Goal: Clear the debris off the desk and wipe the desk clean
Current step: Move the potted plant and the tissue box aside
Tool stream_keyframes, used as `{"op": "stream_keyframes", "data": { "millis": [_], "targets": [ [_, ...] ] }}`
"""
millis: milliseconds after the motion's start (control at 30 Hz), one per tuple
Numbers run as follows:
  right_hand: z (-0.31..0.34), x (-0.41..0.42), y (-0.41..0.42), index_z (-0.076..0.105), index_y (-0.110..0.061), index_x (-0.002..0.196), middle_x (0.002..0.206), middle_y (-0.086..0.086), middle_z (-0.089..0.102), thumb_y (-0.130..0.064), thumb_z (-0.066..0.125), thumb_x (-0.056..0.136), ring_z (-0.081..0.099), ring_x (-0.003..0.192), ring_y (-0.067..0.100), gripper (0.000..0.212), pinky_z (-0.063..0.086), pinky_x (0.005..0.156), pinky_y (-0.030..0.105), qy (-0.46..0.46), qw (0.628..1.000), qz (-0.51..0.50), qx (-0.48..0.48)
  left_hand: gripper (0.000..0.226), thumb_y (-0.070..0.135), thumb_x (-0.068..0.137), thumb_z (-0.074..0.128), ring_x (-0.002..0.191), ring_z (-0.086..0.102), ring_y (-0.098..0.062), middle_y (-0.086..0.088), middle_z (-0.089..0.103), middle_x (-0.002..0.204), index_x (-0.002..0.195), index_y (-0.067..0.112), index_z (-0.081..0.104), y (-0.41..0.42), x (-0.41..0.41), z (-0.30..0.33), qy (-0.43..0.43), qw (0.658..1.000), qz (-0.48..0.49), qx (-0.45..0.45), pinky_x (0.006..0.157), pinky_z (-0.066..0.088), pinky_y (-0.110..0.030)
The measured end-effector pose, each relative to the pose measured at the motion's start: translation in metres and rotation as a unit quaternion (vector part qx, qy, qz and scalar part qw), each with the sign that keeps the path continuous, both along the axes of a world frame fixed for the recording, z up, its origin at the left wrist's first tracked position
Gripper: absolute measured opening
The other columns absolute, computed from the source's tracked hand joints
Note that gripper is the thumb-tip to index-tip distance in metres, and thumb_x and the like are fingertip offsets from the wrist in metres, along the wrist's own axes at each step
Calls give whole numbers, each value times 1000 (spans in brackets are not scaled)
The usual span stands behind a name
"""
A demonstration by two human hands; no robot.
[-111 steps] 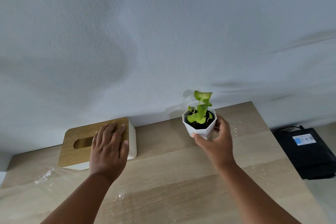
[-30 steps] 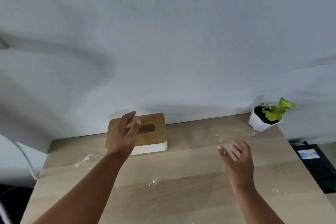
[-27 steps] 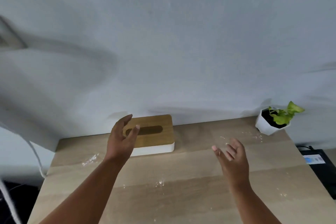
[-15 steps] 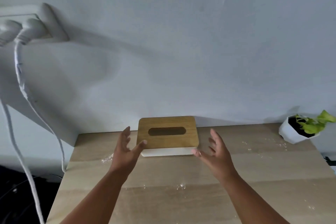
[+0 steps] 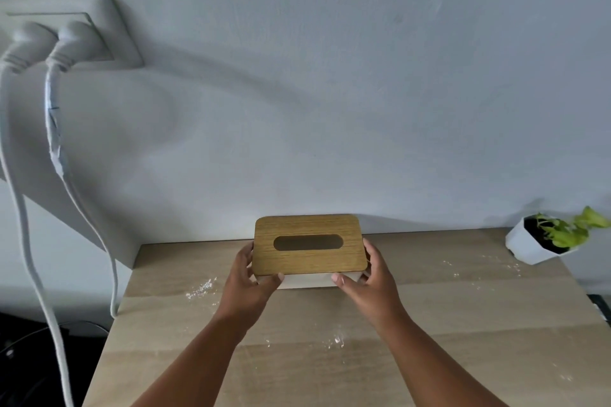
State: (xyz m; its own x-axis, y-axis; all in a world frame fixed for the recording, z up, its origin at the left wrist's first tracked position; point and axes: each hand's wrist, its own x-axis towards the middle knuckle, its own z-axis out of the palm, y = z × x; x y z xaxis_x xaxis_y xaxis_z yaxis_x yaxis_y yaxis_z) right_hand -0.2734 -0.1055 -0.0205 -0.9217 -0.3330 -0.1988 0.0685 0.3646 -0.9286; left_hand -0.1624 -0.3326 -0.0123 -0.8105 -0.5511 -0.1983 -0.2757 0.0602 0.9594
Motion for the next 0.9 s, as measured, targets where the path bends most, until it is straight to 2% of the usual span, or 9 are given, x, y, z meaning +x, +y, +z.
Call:
{"op": "stream_keyframes", "data": {
  "millis": [67, 167, 233, 367, 400, 533, 633, 733, 900],
  "targets": [
    [2, 3, 3, 35, -68, 132, 129, -41, 54, -44, 90, 71, 52, 123, -14, 86, 46, 107, 27, -2, 1000, 0, -1, 67, 14, 82, 83, 103, 63, 8, 31, 64, 116, 119, 60, 52, 1, 3, 3, 0, 1000, 1, 1, 74, 53, -12],
    [6, 7, 8, 36, -50, 148, 141, -27, 52, -45, 90, 72, 52, 131, 0, 93, 46, 113, 41, -4, 1000, -8, -13, 65, 13, 82, 82, 105, 63, 5, 27, 65, 118, 123, 54, 53, 5, 6, 7, 5, 1000, 0, 6, 80, 52, -18],
    [8, 8, 15, 34, -44, 152, 145, -22, 51, -49, 89, 71, 51, 134, 3, 98, 45, 114, 44, -1, 1000, -12, -15, 64, 11, 83, 81, 106, 64, 3, 21, 66, 120, 123, 52, 53, 11, 6, 10, 11, 1000, -1, 11, 83, 52, -20],
    [14, 7, 32, 35, -63, 139, 139, -31, 52, -52, 88, 69, 53, 130, -3, 89, 47, 113, 38, 7, 1000, -24, -13, 63, 7, 84, 79, 109, 65, -3, 12, 68, 122, 127, 45, 54, 27, 2, 15, 26, 999, -11, 20, 88, 53, -26],
    [15, 7, 38, 35, -63, 139, 140, -30, 51, -51, 89, 69, 53, 131, -1, 89, 47, 113, 38, 6, 1000, -26, -14, 63, 6, 84, 79, 109, 65, -4, 12, 68, 122, 127, 45, 55, 32, 1, 16, 27, 999, -12, 22, 90, 53, -27],
    [17, 1, 62, 35, -41, 153, 146, -18, 52, -43, 90, 73, 52, 134, 8, 97, 46, 113, 44, 2, 999, -30, -16, 64, 5, 85, 78, 108, 66, -5, 15, 68, 120, 130, 44, 55, 53, -5, 16, 29, 999, -17, 28, 84, 54, -23],
    [18, -6, 82, 37, -41, 151, 139, -23, 54, -40, 91, 74, 54, 129, 3, 94, 47, 112, 41, 6, 999, -32, -12, 65, 6, 85, 78, 108, 65, -2, 19, 68, 119, 131, 46, 54, 70, -12, 17, 26, 999, -26, 33, 86, 54, -25],
    [19, -14, 108, 37, -36, 154, 141, -18, 56, -37, 91, 75, 54, 130, 5, 96, 46, 113, 41, -3, 999, -42, -16, 67, 5, 86, 77, 108, 64, -1, 24, 67, 119, 133, 46, 53, 94, -23, 19, 20, 999, -38, 33, 85, 53, -24],
    [21, -32, 160, 38, -40, 151, 137, -22, 57, -37, 91, 74, 55, 128, 1, 94, 46, 113, 39, -10, 998, -55, -15, 67, 3, 86, 76, 117, 63, -14, 12, 66, 128, 136, 42, 54, 140, -48, 18, 14, 998, -48, 27, 98, 55, -39]
  ]
}}
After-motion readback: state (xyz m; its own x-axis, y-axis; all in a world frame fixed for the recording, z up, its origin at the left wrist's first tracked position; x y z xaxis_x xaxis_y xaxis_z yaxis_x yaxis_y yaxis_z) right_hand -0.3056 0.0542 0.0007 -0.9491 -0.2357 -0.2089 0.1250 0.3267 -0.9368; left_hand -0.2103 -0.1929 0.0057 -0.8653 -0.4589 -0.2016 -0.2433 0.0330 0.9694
